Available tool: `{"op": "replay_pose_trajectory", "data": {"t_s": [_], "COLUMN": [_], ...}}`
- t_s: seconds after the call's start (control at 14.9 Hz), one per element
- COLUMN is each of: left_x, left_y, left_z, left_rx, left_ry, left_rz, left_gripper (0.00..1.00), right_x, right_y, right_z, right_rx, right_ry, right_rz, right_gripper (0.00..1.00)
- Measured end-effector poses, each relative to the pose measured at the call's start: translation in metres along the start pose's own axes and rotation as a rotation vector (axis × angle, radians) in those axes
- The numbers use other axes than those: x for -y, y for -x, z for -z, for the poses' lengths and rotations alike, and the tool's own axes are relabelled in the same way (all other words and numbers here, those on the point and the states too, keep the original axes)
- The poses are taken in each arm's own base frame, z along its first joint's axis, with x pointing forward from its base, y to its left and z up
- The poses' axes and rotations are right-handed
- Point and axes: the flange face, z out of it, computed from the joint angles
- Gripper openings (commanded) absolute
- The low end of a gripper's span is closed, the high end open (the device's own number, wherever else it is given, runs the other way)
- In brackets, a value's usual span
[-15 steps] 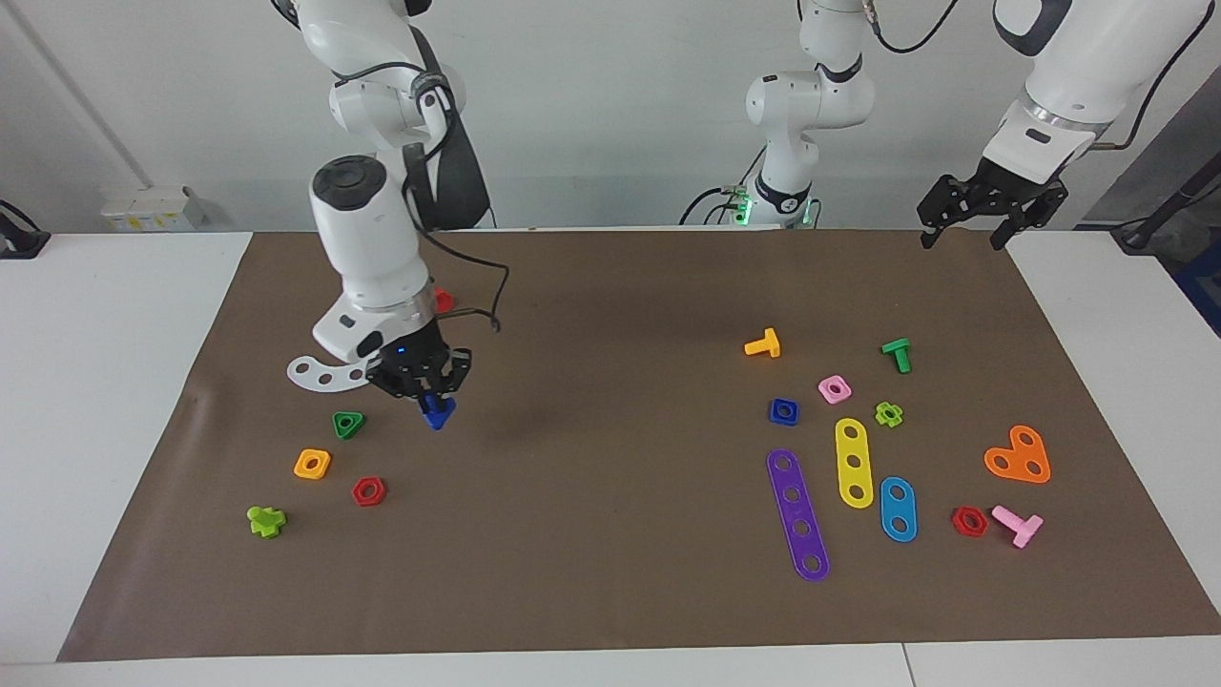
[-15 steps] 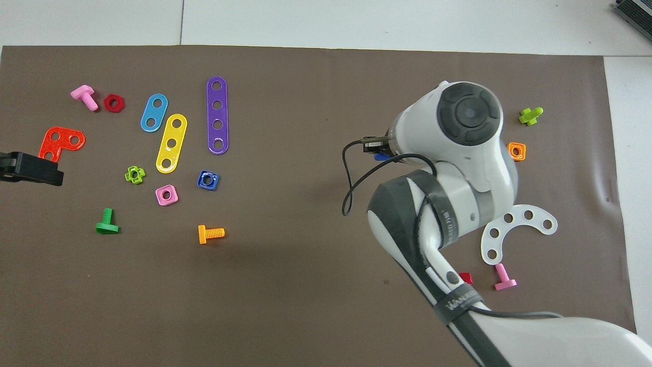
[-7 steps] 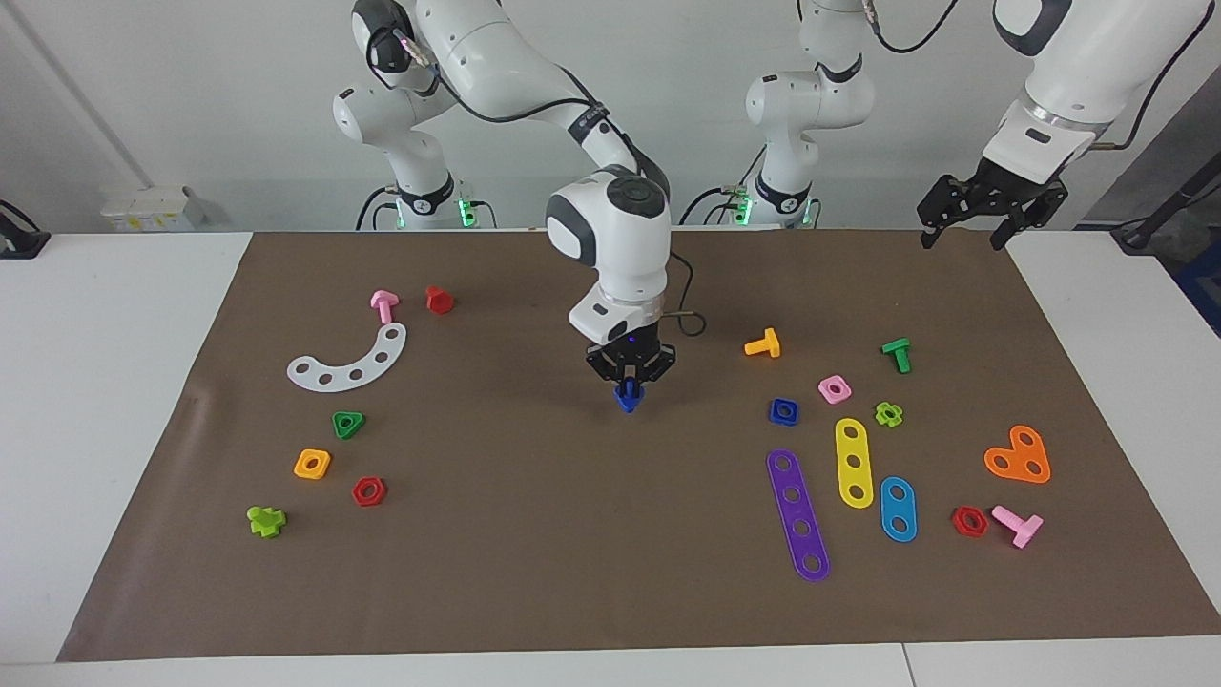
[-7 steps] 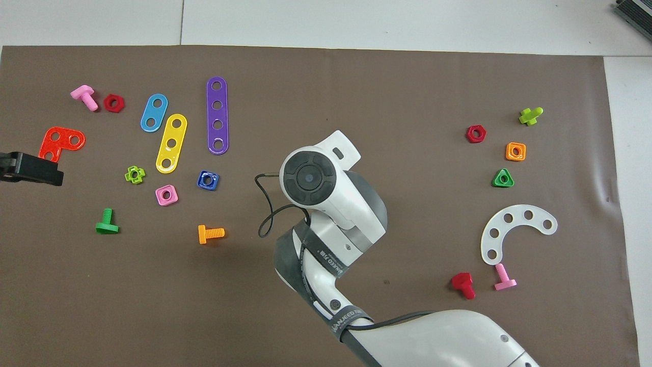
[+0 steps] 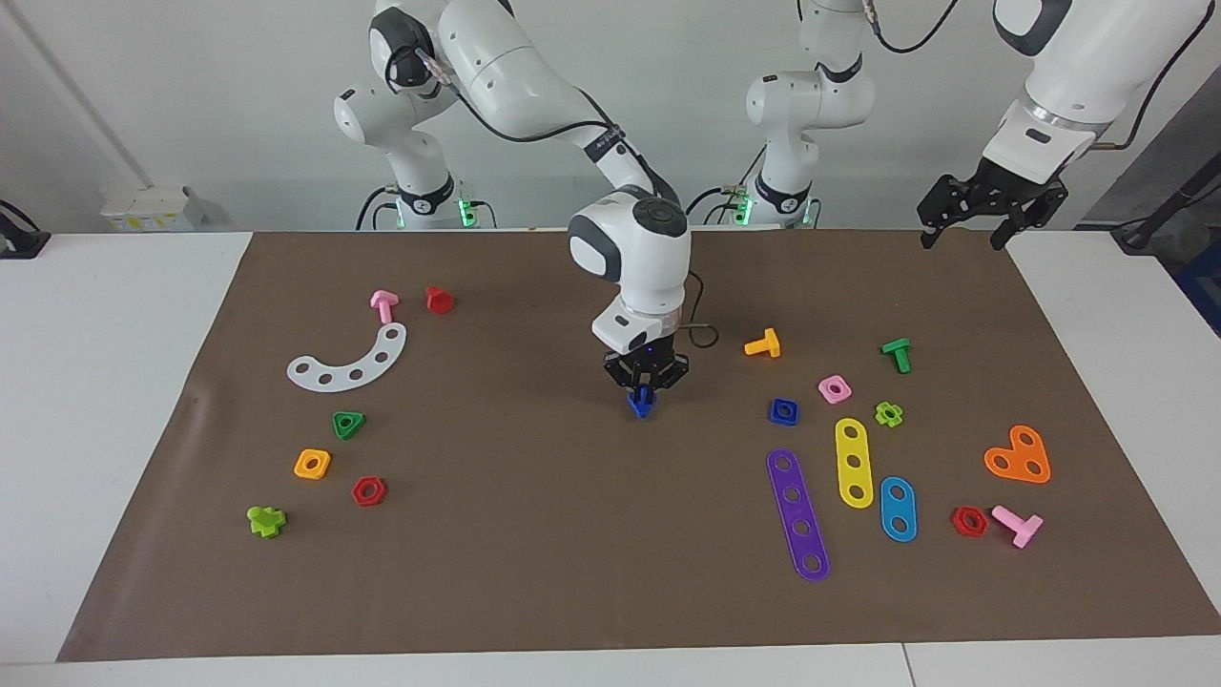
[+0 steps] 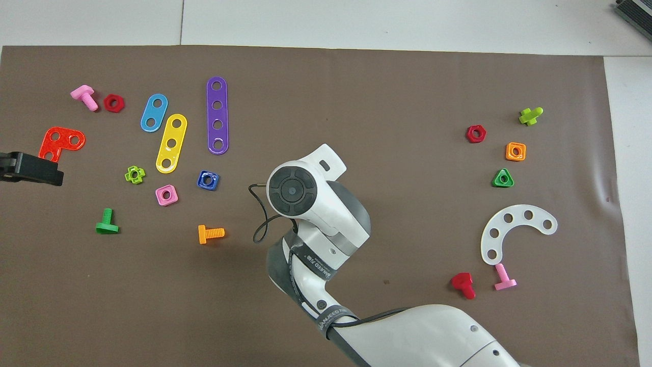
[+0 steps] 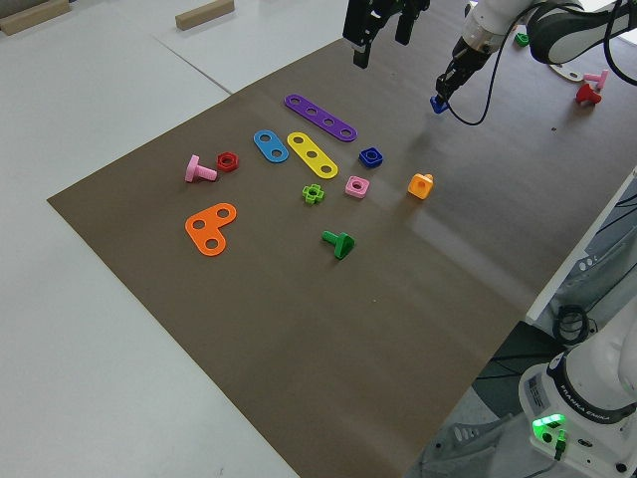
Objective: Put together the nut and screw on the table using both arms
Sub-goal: 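Set the blue bolt upright at the centre and open the right gripper, then retract the right gripper while the left gripper reaches the blue nut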
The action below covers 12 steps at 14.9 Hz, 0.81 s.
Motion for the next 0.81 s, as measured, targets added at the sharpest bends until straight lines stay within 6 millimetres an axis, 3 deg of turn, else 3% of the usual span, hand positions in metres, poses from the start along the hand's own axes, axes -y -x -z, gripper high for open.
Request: {"op": "replay_pose_trajectory", "data": {"t_s": [0.07,0.13,0.2,0.4,0.54,0.67,0.81], "left_x": [0.000,0.000,0.000,-0.001,-0.004,-0.017,-0.038], "left_y": [0.000,0.000,0.000,0.001,0.000,-0.003,-0.006], "left_z": [0.000,0.000,0.000,-0.001,-0.002,-0.009,-0.026], "left_rx": [0.000,0.001,0.004,0.009,0.007,-0.011,-0.033], "left_ry": [0.000,0.000,0.000,0.001,0.000,-0.003,-0.007], "left_rz": [0.000,0.000,0.000,-0.001,-0.008,-0.031,-0.070], "left_gripper": [1.00,1.00,1.00,1.00,1.00,1.00,1.00], "right_x": [0.000,-0.001,-0.002,-0.003,-0.012,-0.042,-0.090], "right_y": [0.002,0.005,0.007,0.006,-0.008,-0.037,-0.067], "right_z": [-0.005,-0.011,-0.015,-0.015,0.000,0.036,0.084], "right_rx": [-0.004,-0.005,-0.005,-0.009,-0.032,-0.046,-0.041], "right_ry": [-0.007,-0.010,-0.012,-0.014,-0.023,-0.018,0.007], "right_rz": [0.002,0.004,0.003,-0.004,-0.030,-0.088,-0.129], "right_gripper": [0.14,0.42,0.99,1.00,1.00,1.00,1.00]}}
